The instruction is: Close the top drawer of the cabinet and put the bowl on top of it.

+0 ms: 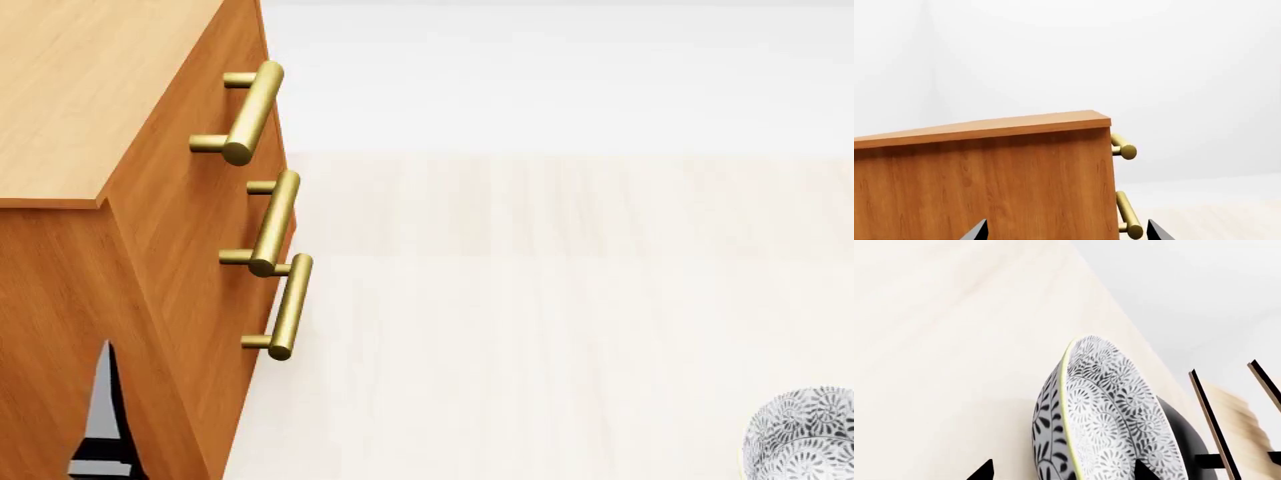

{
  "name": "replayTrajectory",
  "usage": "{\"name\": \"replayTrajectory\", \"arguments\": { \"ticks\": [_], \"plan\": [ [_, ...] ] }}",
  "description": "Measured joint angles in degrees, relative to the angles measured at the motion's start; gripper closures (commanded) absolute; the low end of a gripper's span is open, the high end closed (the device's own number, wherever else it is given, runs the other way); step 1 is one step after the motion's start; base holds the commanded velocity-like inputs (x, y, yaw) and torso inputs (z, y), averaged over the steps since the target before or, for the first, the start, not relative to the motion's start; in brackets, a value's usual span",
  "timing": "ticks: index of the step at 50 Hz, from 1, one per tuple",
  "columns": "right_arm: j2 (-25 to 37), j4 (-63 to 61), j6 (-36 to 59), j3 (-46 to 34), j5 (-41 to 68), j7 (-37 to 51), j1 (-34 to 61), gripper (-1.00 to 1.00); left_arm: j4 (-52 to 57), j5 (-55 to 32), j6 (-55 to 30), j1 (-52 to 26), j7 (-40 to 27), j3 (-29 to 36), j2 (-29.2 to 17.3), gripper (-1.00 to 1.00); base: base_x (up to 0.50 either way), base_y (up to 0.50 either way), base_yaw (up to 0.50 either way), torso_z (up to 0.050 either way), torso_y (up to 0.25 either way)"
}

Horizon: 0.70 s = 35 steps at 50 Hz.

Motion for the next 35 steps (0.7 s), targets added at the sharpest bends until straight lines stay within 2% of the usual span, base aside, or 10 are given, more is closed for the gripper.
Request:
{"name": "replayTrajectory", "arguments": {
  "ticks": [35],
  "plan": [
    [-1.2, 1.7, -0.7, 0.7, 0.4, -0.4, -1.0, -1.0, -0.4, -0.4, 0.6, 0.1, -0.6, 0.2, -0.5, -1.0, 0.0, 0.0, 0.0, 0.0, 0.0]
  ]
}}
